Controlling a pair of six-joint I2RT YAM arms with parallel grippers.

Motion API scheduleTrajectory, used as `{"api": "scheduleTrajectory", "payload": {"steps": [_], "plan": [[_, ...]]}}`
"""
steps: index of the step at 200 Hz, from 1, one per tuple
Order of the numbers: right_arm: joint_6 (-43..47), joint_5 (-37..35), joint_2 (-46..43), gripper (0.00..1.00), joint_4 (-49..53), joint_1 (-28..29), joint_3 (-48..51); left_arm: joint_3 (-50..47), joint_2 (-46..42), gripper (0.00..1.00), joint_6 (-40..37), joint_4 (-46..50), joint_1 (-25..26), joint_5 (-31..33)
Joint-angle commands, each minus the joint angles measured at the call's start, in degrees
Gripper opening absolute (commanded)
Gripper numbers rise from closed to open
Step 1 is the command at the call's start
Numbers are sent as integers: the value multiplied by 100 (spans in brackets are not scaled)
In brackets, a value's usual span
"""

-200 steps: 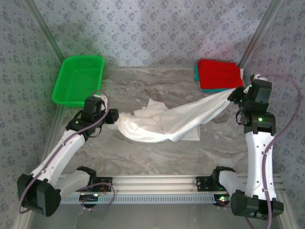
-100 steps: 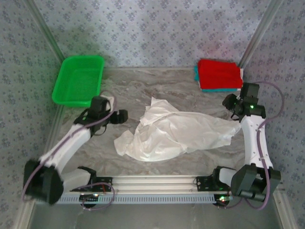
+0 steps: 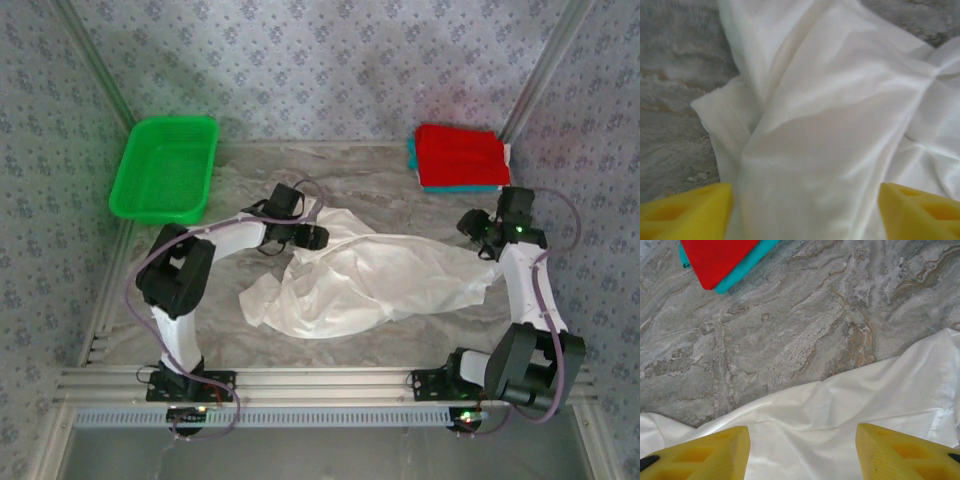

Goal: Fold and stack the t-shirts

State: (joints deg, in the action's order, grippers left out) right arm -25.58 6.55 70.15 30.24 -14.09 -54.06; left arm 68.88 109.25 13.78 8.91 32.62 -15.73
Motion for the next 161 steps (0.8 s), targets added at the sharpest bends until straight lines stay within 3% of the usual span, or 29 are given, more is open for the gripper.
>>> {"api": "scheduleTrajectory", "payload": {"steps": [1,9,22,35,78,99,122,161], "plan": [[-240,255,-11,61,-376,-72,62,74,256,59,100,-441,-35,-271],[-261,315,47,61,-404,-85,41,148,312,48,146,-472,-37,-326],[-334,424,109,62,-387,-107,27,177,320,17,235,-568,-37,-294],[-366,490,108,62,-432,-142,87,182,278,0,249,-592,-75,-260],[-407,540,132,62,-544,-173,185,-477,-610,0,781,-936,-717,-265],[-464,587,214,62,-634,-92,218,-599,-1197,0,768,-434,-995,88],[-303,523,580,62,-558,299,11,-871,-1931,0,657,213,-1186,821],[250,280,1324,63,-313,1062,-461,-1456,-2863,0,499,929,-1740,891]]}}
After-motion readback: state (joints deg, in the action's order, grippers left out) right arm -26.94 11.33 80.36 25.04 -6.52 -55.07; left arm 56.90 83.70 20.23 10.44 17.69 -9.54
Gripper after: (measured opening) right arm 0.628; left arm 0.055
